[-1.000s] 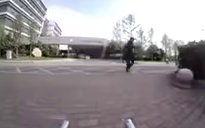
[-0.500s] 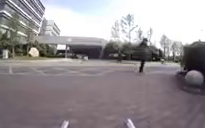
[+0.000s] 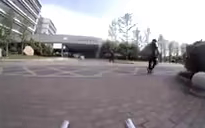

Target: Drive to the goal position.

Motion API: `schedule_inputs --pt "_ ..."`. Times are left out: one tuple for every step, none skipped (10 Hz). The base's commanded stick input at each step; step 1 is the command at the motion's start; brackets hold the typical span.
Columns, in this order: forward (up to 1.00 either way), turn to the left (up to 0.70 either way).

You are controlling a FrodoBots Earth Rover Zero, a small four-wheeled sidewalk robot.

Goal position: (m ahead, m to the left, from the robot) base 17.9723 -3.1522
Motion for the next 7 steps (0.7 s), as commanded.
schedule_inputs --pt "0.45 -0.27" --pt "0.45 -0.27" --pt "0.45 -0.27" --pt "0.45 -0.27" --pt "0.45 -0.27" --pt "0.45 -0.27" --pt "0.45 -0.27"
